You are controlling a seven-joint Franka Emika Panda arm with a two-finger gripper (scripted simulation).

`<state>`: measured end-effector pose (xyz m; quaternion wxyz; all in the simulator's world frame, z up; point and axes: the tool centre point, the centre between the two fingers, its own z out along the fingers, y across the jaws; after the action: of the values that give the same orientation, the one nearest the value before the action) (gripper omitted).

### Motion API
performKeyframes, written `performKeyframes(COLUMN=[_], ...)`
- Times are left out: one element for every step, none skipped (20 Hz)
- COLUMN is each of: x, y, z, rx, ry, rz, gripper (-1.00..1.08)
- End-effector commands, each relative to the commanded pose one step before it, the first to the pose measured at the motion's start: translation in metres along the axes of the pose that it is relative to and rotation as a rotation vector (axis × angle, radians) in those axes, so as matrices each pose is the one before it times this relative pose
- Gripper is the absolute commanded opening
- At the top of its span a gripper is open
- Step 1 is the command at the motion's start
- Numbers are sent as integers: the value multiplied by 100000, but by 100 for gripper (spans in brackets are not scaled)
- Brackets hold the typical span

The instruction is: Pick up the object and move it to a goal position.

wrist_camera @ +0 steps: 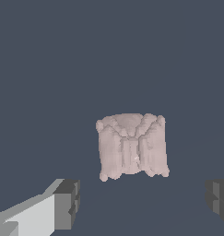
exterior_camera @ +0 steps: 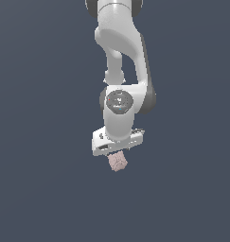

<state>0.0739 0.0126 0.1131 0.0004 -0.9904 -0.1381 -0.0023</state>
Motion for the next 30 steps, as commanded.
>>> performKeyframes(x=[597,160,137,113,92,70,51,28,11,-91,-1,-2,-4,8,-9,1,-18,-2,-11,-21,0,-6,19,16,28,40,40,13,0,0], y=[153,50,43,38,29,26,16,17,0,-30,2,7,12,-30,20,-22,27,-35,-15,27,-22,20,-27,16,15,13,9,2,0,0], z=[885,281,245,208,171,133,96,57,19,-58,42,126,209,285,374,448,535,601,628,548,450,366,267,184,92,1,-62,-29,0,0], rx=[-32,6,7,7,7,6,5,3,1,28,0,0,0,-5,0,-4,0,-6,-4,0,-4,0,-5,0,0,0,0,0,0,0], ry=[-162,-72,-62,-52,-42,-32,-23,-13,-5,-67,0,0,0,10,0,10,0,14,10,0,10,0,10,0,0,0,0,0,0,0], rz=[-3341,-966,-838,-706,-580,-446,-323,-182,-69,414,0,0,0,-68,0,-68,0,-96,-68,0,-68,0,-68,0,0,0,0,0,0,0], gripper=[100,100,100,100,100,100,100,100,100,100,100,100,100,100,100,100,100,100,100,100,100,100,100,100,100,100,100,100,-100,-100])
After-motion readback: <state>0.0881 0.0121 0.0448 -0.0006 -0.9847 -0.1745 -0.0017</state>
